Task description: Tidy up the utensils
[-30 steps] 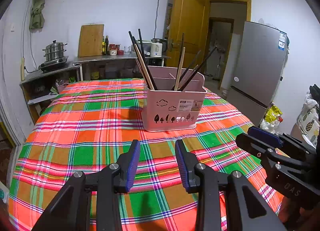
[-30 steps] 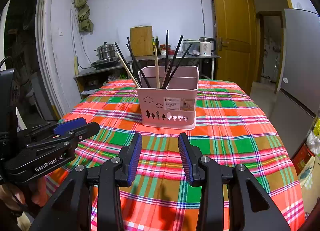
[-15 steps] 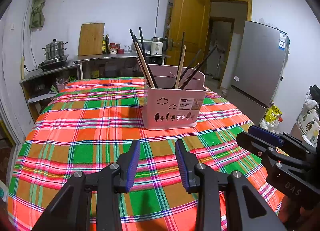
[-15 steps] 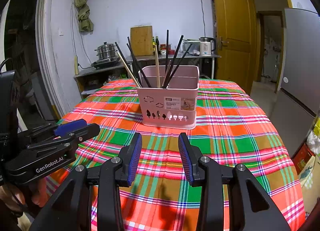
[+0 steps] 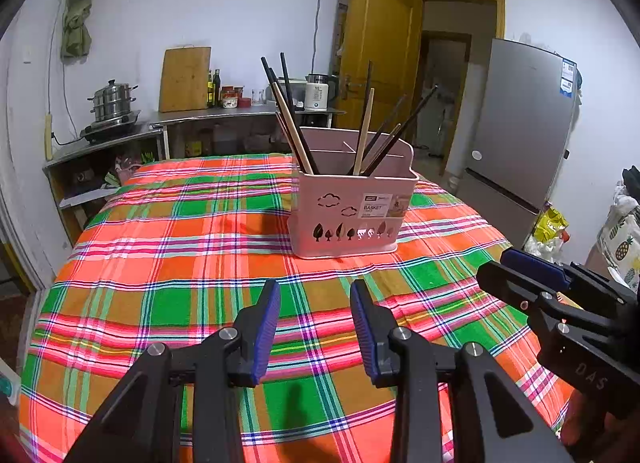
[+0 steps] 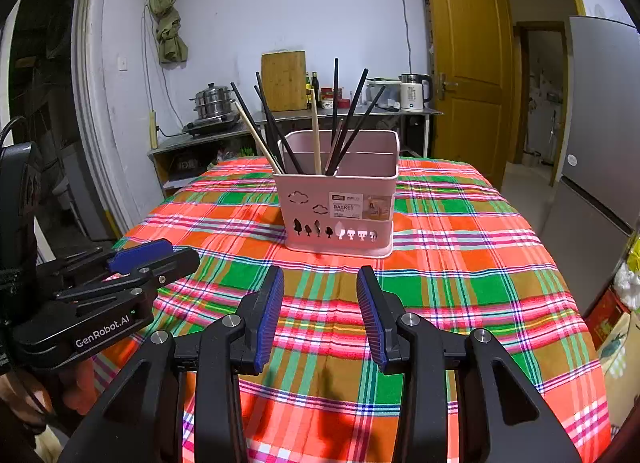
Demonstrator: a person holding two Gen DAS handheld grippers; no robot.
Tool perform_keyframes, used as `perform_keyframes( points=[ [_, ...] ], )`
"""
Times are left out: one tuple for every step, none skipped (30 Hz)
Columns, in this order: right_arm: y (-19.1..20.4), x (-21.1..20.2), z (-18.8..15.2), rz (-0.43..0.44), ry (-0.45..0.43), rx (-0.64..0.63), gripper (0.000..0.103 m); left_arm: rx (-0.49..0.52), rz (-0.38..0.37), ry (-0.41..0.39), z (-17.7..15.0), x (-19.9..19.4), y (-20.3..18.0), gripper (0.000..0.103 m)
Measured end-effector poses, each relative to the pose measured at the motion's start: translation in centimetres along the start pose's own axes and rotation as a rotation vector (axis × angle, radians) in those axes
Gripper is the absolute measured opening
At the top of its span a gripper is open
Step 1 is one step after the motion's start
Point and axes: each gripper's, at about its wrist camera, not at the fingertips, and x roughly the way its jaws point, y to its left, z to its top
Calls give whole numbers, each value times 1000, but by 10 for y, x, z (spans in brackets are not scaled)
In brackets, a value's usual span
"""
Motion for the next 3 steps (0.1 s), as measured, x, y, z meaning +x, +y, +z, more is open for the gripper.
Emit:
perform_keyframes(
  points=[
    [1, 0, 0, 0, -1, -1, 39, 1, 0, -1, 0, 0, 0, 36],
    [0, 1, 0, 0, -1, -1, 39, 1, 0, -1, 0, 0, -1, 36],
    [0, 1, 0, 0, 0, 0, 39, 0, 0, -1, 0, 1, -1, 36]
  ],
)
